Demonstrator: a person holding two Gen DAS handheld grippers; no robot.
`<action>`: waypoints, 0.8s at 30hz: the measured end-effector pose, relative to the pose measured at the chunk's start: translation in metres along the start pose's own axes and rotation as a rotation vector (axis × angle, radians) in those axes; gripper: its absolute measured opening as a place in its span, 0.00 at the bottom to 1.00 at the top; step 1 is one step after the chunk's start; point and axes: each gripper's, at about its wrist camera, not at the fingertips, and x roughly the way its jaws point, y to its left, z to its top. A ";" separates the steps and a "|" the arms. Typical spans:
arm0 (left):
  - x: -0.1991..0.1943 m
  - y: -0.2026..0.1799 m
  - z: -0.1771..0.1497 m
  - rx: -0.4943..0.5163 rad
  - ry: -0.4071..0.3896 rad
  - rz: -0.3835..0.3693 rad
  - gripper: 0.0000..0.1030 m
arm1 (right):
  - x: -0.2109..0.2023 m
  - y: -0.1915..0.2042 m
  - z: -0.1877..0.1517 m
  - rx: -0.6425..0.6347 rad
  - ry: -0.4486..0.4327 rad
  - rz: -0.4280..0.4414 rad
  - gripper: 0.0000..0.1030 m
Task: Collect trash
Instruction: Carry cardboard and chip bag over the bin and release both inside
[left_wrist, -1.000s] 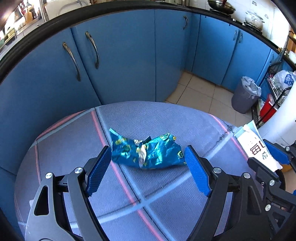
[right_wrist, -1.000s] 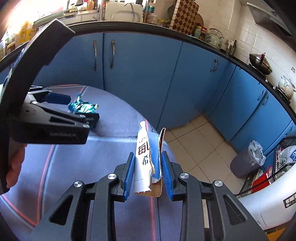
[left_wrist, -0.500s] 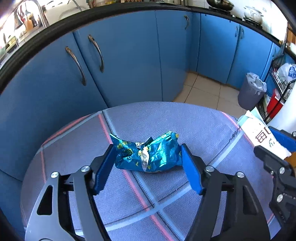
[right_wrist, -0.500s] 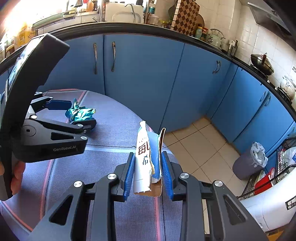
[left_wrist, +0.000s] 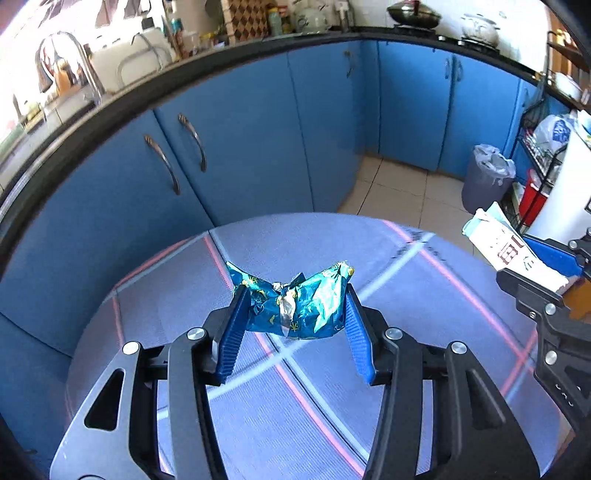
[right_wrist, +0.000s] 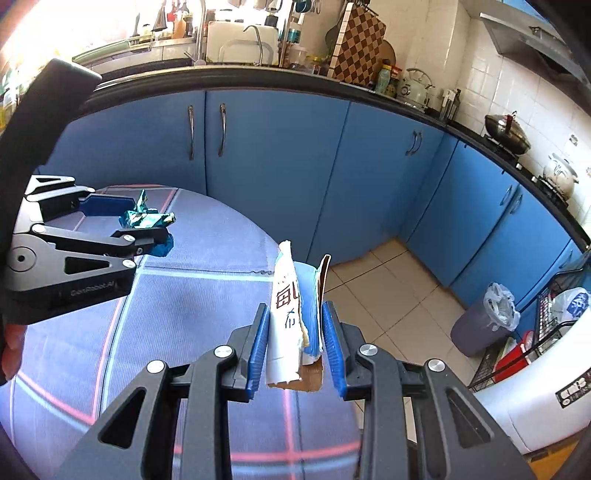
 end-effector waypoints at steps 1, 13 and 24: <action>-0.007 -0.004 0.000 0.006 -0.007 -0.003 0.50 | -0.006 -0.002 -0.001 0.000 -0.006 -0.004 0.28; -0.069 -0.042 0.000 0.069 -0.081 -0.017 0.50 | -0.071 -0.023 -0.022 -0.027 -0.048 -0.036 0.28; -0.105 -0.077 -0.003 0.121 -0.115 -0.045 0.50 | -0.116 -0.040 -0.043 -0.039 -0.073 -0.074 0.28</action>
